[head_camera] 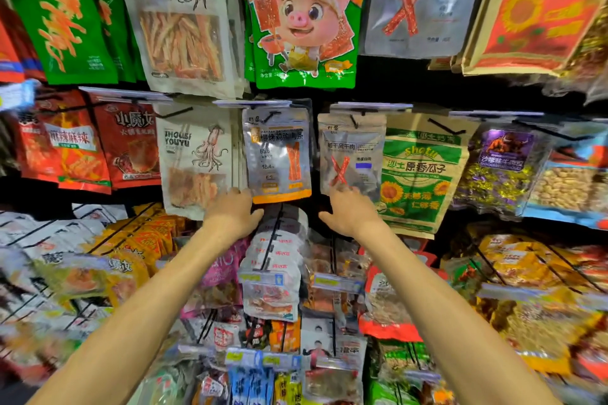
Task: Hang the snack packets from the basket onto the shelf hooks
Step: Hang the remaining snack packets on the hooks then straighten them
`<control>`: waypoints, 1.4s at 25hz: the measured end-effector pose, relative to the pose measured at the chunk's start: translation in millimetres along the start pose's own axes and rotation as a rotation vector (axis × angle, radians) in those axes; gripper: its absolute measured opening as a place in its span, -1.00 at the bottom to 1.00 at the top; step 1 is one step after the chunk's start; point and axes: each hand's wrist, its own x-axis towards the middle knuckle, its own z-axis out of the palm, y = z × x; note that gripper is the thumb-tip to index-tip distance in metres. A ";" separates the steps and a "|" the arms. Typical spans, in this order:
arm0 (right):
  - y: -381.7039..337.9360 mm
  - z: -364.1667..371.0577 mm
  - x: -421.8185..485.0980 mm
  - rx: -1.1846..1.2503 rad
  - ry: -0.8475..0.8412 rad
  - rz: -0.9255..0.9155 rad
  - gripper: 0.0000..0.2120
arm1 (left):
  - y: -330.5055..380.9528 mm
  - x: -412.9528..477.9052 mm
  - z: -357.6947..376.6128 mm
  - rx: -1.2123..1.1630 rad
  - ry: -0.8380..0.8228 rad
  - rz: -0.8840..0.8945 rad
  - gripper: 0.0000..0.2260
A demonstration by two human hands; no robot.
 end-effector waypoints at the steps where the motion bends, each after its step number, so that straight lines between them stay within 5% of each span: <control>1: 4.0 0.1 -5.1 -0.027 -0.009 0.015 -0.44 | 4.8 -3.3 -0.3 0.020 -0.022 -0.001 -0.51; 14: 55.7 -28.6 -28.6 -0.092 0.039 0.052 -0.47 | 70.7 -3.1 -32.5 -0.002 0.006 0.080 -0.56; 19: 69.3 -35.7 -4.4 -0.050 0.108 0.105 -0.47 | 86.8 39.7 -37.1 -0.253 0.073 0.204 -0.70; 21: 79.2 -36.4 5.1 -0.036 0.146 0.148 -0.49 | 100.6 54.4 -37.2 -0.339 0.142 0.221 -0.60; 27: 104.5 -24.6 34.8 0.334 0.249 0.195 -0.47 | 126.2 100.8 -17.2 -0.874 0.043 0.042 -0.47; 30: 105.8 -9.7 44.9 0.427 0.232 0.192 -0.63 | 130.1 106.6 8.1 -1.278 -0.042 0.025 -0.86; 35: 101.5 5.1 58.0 0.535 0.373 0.214 -0.75 | 121.9 103.1 29.9 -1.167 0.080 0.120 -0.76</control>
